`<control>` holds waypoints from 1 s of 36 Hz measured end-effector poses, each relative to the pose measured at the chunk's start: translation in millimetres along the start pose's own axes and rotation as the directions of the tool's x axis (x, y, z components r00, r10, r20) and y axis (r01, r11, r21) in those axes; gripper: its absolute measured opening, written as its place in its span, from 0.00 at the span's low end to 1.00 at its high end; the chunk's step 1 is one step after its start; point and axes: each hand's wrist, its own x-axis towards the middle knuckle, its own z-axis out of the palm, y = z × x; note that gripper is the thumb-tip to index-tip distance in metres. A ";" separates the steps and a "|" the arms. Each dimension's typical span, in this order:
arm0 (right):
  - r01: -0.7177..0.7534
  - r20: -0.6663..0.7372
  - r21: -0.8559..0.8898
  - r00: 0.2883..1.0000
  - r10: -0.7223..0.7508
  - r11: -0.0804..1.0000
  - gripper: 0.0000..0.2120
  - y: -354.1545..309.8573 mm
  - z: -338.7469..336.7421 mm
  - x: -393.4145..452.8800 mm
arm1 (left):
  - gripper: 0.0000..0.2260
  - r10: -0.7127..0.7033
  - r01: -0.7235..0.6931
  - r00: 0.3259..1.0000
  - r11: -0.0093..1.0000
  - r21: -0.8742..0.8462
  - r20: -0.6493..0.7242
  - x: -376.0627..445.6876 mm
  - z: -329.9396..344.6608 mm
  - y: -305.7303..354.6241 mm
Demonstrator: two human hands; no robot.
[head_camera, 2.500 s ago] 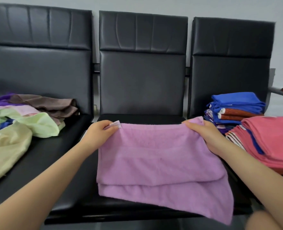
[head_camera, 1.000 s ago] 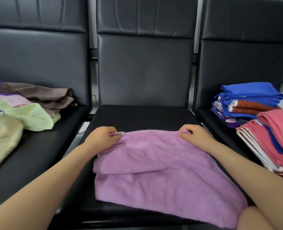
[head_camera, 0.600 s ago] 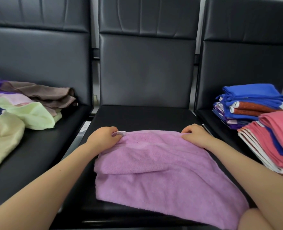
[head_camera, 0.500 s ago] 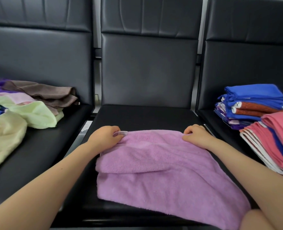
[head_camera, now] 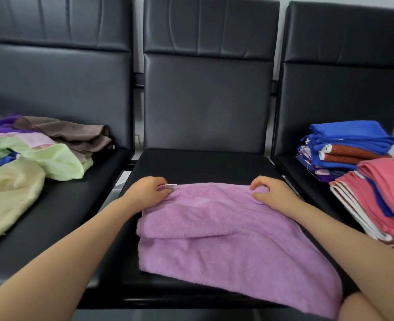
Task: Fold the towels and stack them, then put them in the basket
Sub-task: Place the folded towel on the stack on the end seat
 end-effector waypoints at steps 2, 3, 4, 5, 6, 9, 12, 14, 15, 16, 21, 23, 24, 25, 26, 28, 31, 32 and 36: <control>-0.025 0.006 -0.006 1.000 0.025 1.000 0.07 -2.2 1.1 0.2 | 0.12 -0.003 0.003 1.000 1.000 0.010 0.002 -3.8 0.1 3.1; -0.039 0.008 -0.015 0.999 0.039 0.999 0.07 -3.5 1.3 0.5 | 0.12 -0.004 0.004 1.000 1.000 0.014 0.003 -5.2 0.4 4.7; -0.052 0.008 -0.021 0.999 0.052 0.998 0.07 -5.2 0.9 0.1 | 0.12 -0.006 0.006 1.000 1.000 0.018 0.003 -7.4 0.3 6.6; -0.064 0.006 -0.027 0.998 0.064 0.998 0.06 -7.1 0.4 -0.8 | 0.12 -0.004 0.004 1.000 1.000 0.020 0.001 -10.1 0.1 8.9; -0.079 0.004 -0.036 0.997 0.079 0.996 0.03 -8.5 0.0 -1.8 | 0.12 -0.004 0.004 1.000 1.000 0.016 0.000 -12.3 0.5 10.8; -0.118 0.009 -0.062 0.993 0.119 0.991 0.05 -13.0 -0.6 -5.3 | 0.13 -0.012 0.012 1.000 1.000 -0.008 -0.001 -18.1 0.7 15.4; -0.151 -0.006 -0.067 0.989 0.151 0.986 0.07 -16.5 -1.4 -9.2 | 0.15 -0.033 0.033 0.999 0.998 -0.047 0.002 -22.0 0.3 17.2; -0.171 -0.035 -0.035 0.985 0.170 0.985 0.06 -14.8 -1.8 -10.6 | 0.15 -0.075 0.073 0.997 0.991 -0.108 -0.013 -20.8 -1.5 16.3; -0.176 -0.053 -0.018 0.983 0.175 0.984 0.05 -13.8 -2.9 -11.6 | 0.15 -0.103 0.098 0.994 0.985 -0.144 -0.028 -19.5 -3.7 16.1; -0.184 -0.071 -0.004 0.980 0.183 0.983 0.04 -12.8 -3.7 -12.5 | 0.15 -0.133 0.123 0.990 0.975 -0.184 -0.047 -18.0 -5.1 16.1; -0.101 -0.322 0.332 0.922 0.213 0.938 0.03 -39.6 -27.9 -19.5 | 0.16 -0.239 0.116 0.945 0.884 -0.453 -0.225 -23.8 -21.0 29.6; -0.013 -0.430 0.524 0.859 0.277 0.852 0.03 -61.9 -46.0 -19.3 | 0.13 -0.240 0.028 0.914 0.841 -0.540 -0.326 -28.5 -36.5 40.8; 0.032 -0.463 0.579 0.836 0.296 0.815 0.03 -73.8 -55.8 -17.0 | 0.12 -0.237 -0.015 0.900 0.824 -0.567 -0.367 -30.1 -47.7 48.3; 0.077 -0.487 0.617 0.819 0.303 0.783 0.03 -83.3 -64.0 -14.9 | 0.11 -0.234 -0.044 0.889 0.813 -0.581 -0.393 -31.0 -58.8 55.5; 0.118 -0.509 0.636 0.807 0.300 0.762 0.03 -93.7 -72.4 -12.4 | 0.11 -0.232 -0.071 0.878 0.802 -0.593 -0.419 -31.8 -71.3 63.0; 0.170 -0.536 0.617 0.805 0.253 0.768 0.04 -116.6 -91.1 -8.5 | 0.12 -0.241 -0.123 0.852 0.771 -0.625 -0.466 -32.6 -99.3 77.6; 0.243 -0.579 0.591 0.792 0.194 0.769 0.02 -149.1 -122.0 -7.9 | 0.14 -0.278 -0.204 0.797 0.711 -0.673 -0.536 -33.2 -139.2 97.9; 0.278 -0.594 0.599 0.783 0.184 0.751 0.03 -159.9 -134.1 -8.4 | 0.15 -0.279 -0.230 0.789 0.691 -0.685 -0.547 -34.1 -152.2 105.1; 0.328 -0.611 0.597 0.777 0.150 0.732 0.04 -190.0 -169.7 -13.1 | 0.17 -0.226 -0.289 0.790 0.681 -0.672 -0.569 -44.7 -191.8 128.1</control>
